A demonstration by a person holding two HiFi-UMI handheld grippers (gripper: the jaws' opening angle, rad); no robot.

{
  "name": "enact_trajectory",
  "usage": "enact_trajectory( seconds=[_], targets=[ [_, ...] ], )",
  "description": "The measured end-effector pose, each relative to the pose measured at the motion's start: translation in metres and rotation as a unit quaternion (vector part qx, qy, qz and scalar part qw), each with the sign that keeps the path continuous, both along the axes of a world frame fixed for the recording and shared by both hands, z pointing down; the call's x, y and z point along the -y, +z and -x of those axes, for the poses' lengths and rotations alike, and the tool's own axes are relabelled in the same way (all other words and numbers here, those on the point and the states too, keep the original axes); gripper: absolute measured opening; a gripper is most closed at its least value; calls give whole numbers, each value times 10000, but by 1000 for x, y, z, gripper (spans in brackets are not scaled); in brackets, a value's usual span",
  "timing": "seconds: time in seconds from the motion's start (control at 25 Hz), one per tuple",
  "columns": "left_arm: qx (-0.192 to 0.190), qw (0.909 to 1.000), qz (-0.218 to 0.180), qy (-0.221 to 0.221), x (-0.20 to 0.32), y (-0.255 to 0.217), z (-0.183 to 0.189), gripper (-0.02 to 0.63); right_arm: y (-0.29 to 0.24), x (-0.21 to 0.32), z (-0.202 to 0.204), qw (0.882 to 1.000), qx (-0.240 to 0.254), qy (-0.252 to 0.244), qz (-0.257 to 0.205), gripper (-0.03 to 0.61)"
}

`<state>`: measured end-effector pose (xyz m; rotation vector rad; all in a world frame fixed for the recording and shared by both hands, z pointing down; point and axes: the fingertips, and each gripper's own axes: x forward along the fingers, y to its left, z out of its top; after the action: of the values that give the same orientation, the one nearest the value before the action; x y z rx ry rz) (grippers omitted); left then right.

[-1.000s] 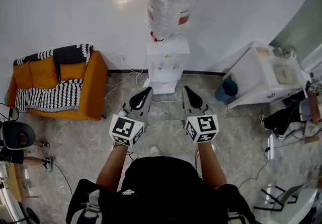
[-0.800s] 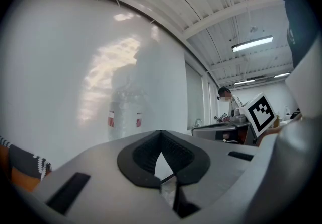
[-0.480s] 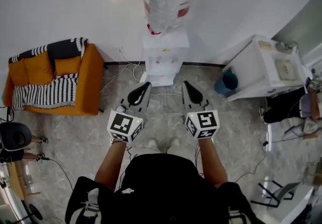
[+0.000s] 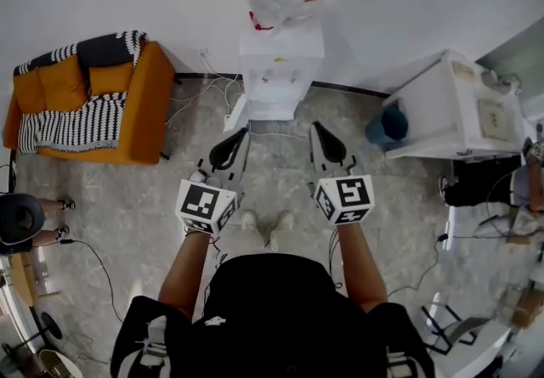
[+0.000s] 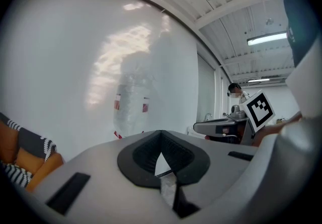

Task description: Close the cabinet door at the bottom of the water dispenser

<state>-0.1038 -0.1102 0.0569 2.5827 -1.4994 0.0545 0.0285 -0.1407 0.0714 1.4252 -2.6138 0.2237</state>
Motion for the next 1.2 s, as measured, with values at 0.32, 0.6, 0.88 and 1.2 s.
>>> enact_trajectory(
  seconds=[0.32, 0.6, 0.88, 1.2],
  targets=[
    [98, 9992, 293, -252, -1, 44, -15, 8, 36, 6, -18, 9995, 15, -206, 235, 35],
    [190, 9984, 431, -316, 3, 96, -17, 8, 88, 10, -25, 9990, 51, -211, 396, 35],
    [90, 9976, 434, -534, 8, 148, -1, 8, 147, 7, -17, 9987, -54, -204, 469, 35],
    [81, 9966, 580, -573, 6, 215, 17, 8, 208, 6, -10, 9987, -153, -104, 481, 35]
  ],
)
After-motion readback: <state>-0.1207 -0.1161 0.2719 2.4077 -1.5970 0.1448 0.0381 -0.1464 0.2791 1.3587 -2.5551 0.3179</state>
